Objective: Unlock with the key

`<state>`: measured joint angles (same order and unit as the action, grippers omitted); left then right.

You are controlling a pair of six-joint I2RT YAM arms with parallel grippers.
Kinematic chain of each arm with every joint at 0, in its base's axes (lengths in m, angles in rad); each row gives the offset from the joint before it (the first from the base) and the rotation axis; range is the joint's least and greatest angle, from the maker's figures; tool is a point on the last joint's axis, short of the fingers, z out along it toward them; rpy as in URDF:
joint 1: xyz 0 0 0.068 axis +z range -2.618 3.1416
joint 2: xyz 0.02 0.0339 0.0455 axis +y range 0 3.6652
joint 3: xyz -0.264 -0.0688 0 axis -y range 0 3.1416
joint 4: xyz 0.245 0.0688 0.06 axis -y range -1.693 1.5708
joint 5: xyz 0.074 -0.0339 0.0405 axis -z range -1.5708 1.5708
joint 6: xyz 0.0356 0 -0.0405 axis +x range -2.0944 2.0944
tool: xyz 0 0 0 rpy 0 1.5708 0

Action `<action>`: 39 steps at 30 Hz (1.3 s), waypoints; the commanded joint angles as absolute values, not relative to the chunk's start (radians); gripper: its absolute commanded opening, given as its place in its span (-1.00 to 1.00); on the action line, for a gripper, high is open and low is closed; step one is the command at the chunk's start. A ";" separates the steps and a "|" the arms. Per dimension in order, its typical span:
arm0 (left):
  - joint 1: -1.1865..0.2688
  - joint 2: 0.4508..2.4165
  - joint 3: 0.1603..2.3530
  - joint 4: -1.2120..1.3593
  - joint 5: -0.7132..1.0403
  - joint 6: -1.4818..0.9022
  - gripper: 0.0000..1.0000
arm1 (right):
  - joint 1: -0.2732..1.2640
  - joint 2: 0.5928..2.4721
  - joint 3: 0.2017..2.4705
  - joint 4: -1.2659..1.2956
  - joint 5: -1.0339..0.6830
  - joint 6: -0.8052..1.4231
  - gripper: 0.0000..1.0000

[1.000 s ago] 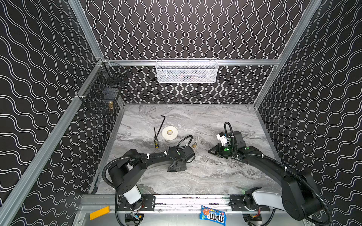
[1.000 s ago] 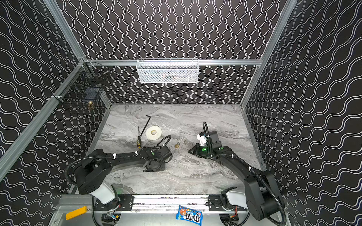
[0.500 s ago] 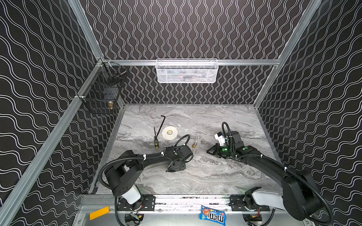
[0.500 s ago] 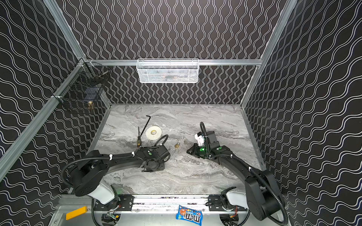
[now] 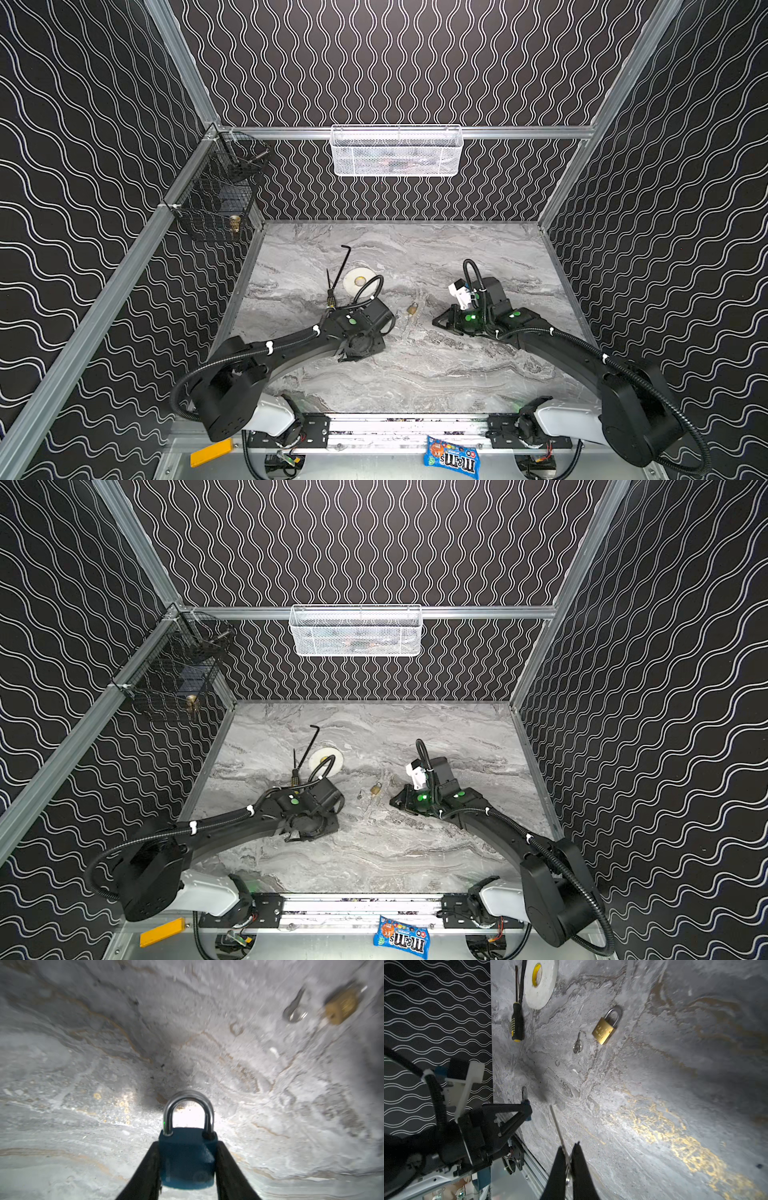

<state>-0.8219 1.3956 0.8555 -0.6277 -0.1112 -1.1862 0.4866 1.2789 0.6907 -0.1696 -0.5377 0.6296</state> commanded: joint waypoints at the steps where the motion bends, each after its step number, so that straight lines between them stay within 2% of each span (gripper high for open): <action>1: -0.795 1.362 0.882 -0.634 -0.132 -1.232 -0.52 | 0.519 1.274 0.690 -0.132 -0.517 0.685 -1.00; 18: -0.697 1.358 0.988 -0.560 -0.109 -1.354 -0.62 | 0.780 1.360 0.757 -0.004 -0.357 0.861 -1.00; 39: -0.697 1.333 1.007 -0.568 -0.129 -1.386 -0.67 | 0.928 1.526 0.893 0.070 -0.284 0.835 -1.00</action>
<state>-0.6994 1.3365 1.0016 -0.5777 -0.1123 -1.3647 0.9211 1.5188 0.8799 0.0303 -0.3000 0.8368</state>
